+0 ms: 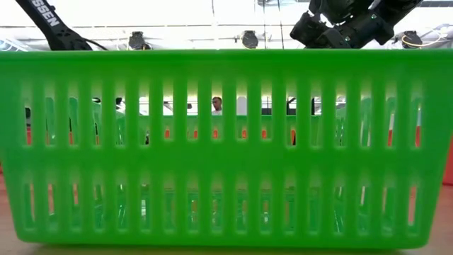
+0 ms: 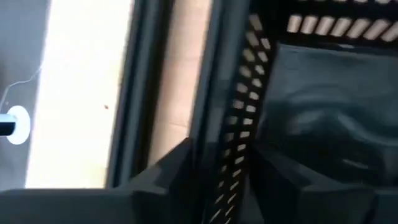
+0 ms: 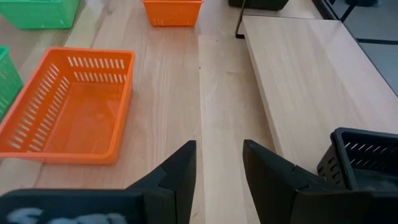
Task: Stack baskets on shelf by color
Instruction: Stack the black bin on top of the black bin on the shelf
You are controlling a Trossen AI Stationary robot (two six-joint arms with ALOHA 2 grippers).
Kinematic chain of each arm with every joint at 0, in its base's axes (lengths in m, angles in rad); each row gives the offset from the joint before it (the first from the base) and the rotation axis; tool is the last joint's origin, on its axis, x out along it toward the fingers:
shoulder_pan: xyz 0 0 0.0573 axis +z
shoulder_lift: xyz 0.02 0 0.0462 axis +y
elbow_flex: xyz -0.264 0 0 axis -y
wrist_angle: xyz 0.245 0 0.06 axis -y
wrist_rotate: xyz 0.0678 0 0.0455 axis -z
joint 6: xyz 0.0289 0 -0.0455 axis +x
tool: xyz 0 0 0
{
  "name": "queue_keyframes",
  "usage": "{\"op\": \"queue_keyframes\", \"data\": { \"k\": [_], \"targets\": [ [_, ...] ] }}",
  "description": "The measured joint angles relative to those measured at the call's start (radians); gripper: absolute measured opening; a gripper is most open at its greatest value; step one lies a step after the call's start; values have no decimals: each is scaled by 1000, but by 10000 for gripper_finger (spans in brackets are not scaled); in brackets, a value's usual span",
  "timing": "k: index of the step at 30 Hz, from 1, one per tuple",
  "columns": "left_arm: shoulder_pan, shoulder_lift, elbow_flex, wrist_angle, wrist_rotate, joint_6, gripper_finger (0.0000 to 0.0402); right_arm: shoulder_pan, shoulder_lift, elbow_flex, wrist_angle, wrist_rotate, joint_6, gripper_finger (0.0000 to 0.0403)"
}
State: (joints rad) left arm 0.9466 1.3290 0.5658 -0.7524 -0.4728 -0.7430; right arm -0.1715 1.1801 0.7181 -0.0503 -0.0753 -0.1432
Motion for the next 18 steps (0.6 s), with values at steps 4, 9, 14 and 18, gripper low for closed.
{"op": "queue_keyframes", "data": {
  "k": [4,9,14,18],
  "targets": [
    [0,-8,0,11,9,11,55,0,0,0,1,0,0,128],
    [1,-99,1,5,-2,28,14,0,0,0,1,0,-5,128],
    [1,-261,6,-49,-72,5,14,0,0,0,2,0,-57,128],
    [-16,-398,34,-79,-100,7,6,0,0,0,48,0,-117,128]
  ]
}}
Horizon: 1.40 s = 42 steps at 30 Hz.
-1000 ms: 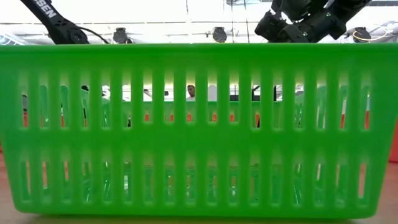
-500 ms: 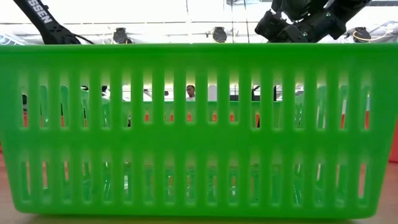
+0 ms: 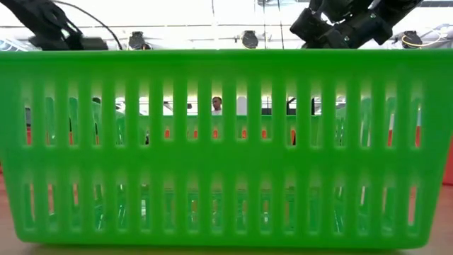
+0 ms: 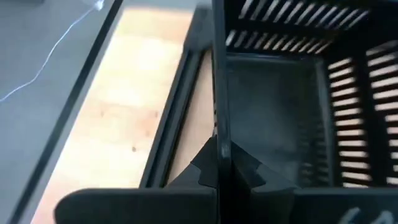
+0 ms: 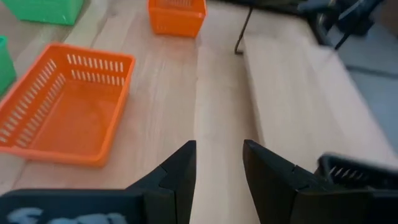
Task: Stack baskets on shelf by color
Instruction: Stack the black bin on top of the black bin on the shelf
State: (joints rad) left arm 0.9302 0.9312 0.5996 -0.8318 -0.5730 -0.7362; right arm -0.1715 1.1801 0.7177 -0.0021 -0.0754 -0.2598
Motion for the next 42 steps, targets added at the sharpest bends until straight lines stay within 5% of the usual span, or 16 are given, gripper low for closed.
{"op": "queue_keyframes", "data": {
  "k": [10,19,33,42],
  "targets": [
    [-124,-256,155,-162,-102,-1,7,0,0,0,287,3,-253,128],
    [-317,-250,274,-123,-148,1,6,17,36,41,497,26,-325,147],
    [-656,72,328,589,-268,281,3,133,309,417,292,285,-541,176],
    [-728,255,328,904,-269,372,3,161,360,453,294,336,-836,176]
  ]
}}
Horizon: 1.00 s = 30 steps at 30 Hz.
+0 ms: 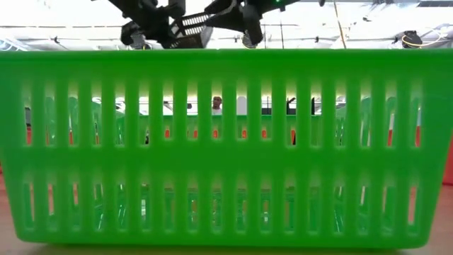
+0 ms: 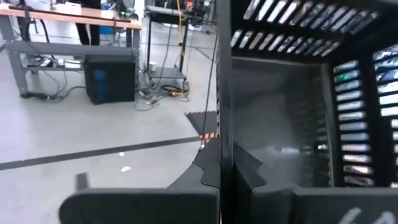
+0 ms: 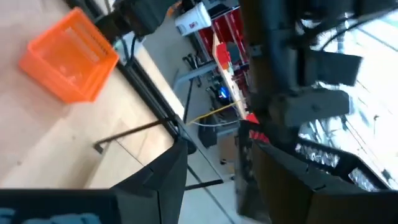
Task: Stack baskets on shelf by color
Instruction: Stack the black bin on top of the black bin on the shelf
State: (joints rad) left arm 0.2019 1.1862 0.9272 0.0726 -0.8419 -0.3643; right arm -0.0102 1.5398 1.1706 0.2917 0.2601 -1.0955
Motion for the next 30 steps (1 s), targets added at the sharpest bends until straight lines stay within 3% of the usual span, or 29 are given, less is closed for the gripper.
{"op": "queue_keyframes", "data": {
  "k": [7,12,16,21,25,30],
  "targets": [
    [-22,109,0,154,3,30,3,-3,94,0,68,50,-124,176],
    [-33,137,0,168,3,39,3,-9,165,0,177,266,-227,176],
    [-49,137,0,166,-1,38,3,-24,182,0,205,357,-216,176],
    [-70,137,0,162,-5,38,3,-44,182,0,189,365,-136,168],
    [-83,137,0,161,-5,31,5,-49,181,0,152,367,-122,127],
    [-85,137,0,162,4,16,6,-48,181,0,116,369,-100,39]
  ]
}}
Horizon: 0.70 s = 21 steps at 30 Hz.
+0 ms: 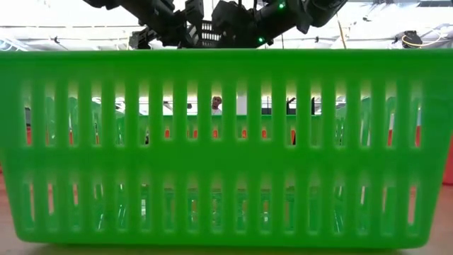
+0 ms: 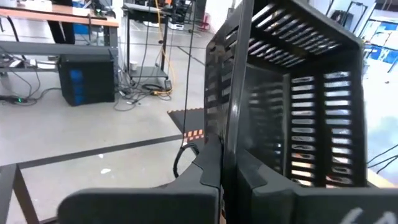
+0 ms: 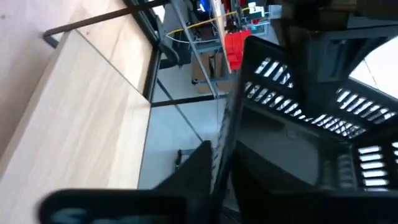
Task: Stack baskets on shelf by color
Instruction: Stack the black bin on top of the black bin on the shelf
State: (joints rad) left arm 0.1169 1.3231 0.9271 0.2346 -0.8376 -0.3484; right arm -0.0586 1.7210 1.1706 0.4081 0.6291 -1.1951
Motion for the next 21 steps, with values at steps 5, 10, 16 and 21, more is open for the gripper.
{"op": "queue_keyframes", "data": {
  "k": [5,10,16,21],
  "targets": [
    [1,0,-1,4,33,-1,7,0,-2,0,4,48,10,10],
    [22,-15,-1,-4,58,200,8,0,-61,2,-134,41,78,5],
    [49,-89,-1,-26,240,236,56,-82,-229,3,-423,-183,372,2],
    [69,-133,3,7,318,303,139,-193,-319,-6,-640,-422,588,1]
  ]
}}
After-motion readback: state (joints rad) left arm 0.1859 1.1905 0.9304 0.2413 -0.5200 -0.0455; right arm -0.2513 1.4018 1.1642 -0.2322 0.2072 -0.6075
